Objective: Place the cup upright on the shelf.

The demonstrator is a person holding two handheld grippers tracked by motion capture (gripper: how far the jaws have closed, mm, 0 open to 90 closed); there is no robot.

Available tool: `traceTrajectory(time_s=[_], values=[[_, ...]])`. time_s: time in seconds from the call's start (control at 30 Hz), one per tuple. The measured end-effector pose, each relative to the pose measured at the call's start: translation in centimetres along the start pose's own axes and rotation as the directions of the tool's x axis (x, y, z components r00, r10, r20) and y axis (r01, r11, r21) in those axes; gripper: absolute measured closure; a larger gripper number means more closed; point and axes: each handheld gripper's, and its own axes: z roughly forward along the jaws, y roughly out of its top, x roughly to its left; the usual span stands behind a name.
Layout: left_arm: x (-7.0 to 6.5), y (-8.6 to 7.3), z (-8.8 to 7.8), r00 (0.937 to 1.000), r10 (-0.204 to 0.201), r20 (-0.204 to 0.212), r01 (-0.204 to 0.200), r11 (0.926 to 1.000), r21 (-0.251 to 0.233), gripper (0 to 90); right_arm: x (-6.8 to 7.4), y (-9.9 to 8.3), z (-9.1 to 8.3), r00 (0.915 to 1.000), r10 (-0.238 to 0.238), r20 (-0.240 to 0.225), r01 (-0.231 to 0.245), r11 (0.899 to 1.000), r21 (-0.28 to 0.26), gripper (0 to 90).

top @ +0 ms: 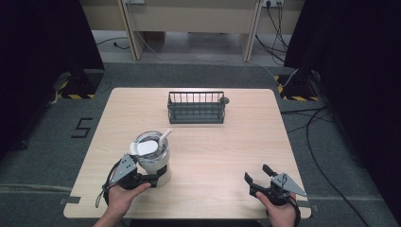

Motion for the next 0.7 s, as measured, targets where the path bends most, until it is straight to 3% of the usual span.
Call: traceTrajectory(time_s=[0.7], values=[[0.32, 0.87, -0.04, 0.9996, 0.015, 0.022, -0.015, 0.9997, 0.021, 8.6, -0.26, -0.03, 0.05, 0.9999, 0.008, 0.011, -0.008, 1.000, -0.001, 19.0]])
